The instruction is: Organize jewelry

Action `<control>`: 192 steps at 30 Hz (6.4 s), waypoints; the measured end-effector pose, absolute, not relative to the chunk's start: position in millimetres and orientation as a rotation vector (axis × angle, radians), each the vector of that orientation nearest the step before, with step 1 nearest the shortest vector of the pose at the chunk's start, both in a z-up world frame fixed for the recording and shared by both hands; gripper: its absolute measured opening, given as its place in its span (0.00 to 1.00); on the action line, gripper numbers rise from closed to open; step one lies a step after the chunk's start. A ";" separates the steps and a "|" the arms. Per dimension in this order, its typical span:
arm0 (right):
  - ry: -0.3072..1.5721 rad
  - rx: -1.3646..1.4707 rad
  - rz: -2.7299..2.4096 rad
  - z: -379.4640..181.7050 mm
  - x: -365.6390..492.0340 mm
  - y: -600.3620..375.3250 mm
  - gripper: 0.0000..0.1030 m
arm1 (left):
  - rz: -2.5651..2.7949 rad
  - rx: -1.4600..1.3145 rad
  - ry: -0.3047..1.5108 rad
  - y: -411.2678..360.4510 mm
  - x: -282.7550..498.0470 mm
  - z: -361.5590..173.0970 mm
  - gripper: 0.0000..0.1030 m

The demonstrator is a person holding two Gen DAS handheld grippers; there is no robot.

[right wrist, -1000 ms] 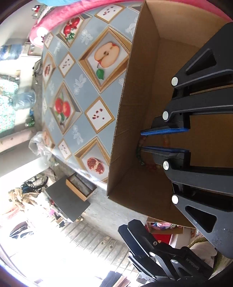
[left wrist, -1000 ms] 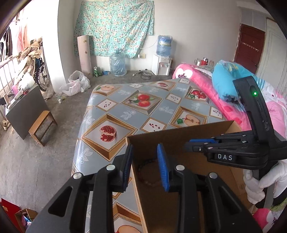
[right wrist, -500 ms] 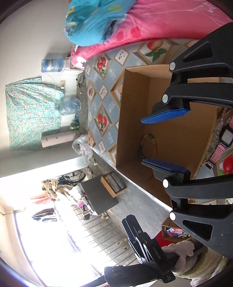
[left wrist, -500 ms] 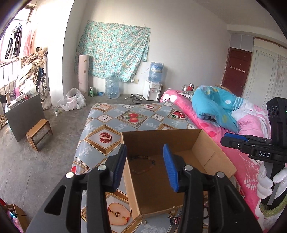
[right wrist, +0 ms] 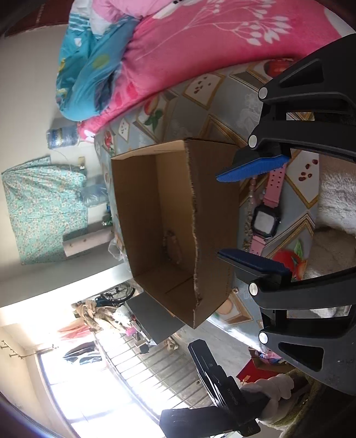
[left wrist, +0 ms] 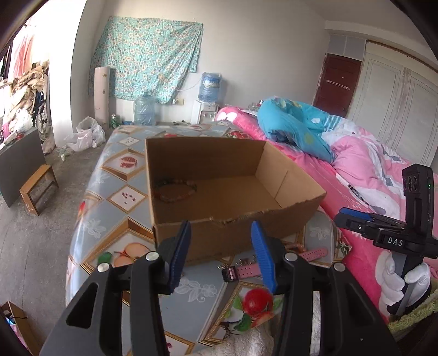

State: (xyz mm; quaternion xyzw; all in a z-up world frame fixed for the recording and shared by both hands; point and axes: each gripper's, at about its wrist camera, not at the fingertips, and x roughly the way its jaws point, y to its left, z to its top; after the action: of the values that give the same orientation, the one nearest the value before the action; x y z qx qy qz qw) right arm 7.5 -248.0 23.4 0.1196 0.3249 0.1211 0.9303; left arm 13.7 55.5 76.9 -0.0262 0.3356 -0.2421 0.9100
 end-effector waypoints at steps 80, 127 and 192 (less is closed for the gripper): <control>0.800 0.194 0.296 -67.3 24.4 -244.4 0.43 | -0.447 0.125 0.941 -22.2 43.6 -18.7 0.04; 0.999 -0.160 0.617 -60.6 45.8 -203.4 0.51 | -0.535 0.164 0.859 10.8 5.2 9.2 0.34; 0.667 -0.184 0.065 23.1 -83.6 -252.5 0.01 | -0.683 0.448 0.701 -54.0 8.0 55.6 0.03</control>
State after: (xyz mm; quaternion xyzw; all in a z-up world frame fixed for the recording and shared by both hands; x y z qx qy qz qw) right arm -83.6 -252.5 23.2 -0.0902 0.3268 0.0318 0.9402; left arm 8.0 -54.0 55.6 0.2132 0.3337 -0.3253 0.8587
